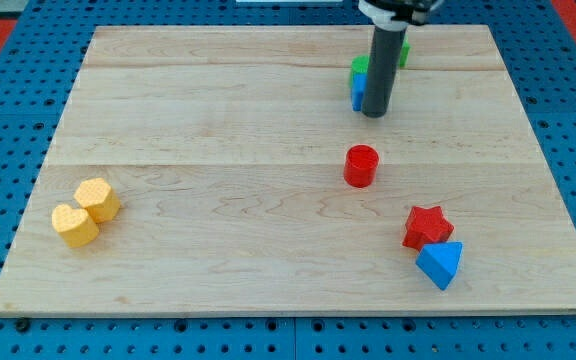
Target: Move the red blocks to the center right of the board
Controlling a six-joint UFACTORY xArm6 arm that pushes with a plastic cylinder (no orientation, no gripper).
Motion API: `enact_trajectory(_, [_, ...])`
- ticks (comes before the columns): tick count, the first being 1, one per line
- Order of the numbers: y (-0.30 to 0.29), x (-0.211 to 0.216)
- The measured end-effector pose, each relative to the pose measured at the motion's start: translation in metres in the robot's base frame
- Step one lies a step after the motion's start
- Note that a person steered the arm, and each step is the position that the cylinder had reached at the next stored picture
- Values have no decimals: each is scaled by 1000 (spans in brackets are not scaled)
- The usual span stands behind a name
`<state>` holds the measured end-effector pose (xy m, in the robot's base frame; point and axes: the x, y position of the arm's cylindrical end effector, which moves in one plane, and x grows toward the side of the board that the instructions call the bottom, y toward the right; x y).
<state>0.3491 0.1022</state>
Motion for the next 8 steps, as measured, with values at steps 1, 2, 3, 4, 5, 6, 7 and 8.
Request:
enact_trajectory(1, [-33, 35])
enact_trajectory(2, [-95, 79])
enact_trajectory(3, [-105, 104])
enact_trajectory(4, [-39, 138])
enact_trajectory(5, [-16, 108])
enact_trajectory(6, [-22, 105])
enact_trajectory(7, [-64, 83])
enact_trajectory(8, [-4, 68])
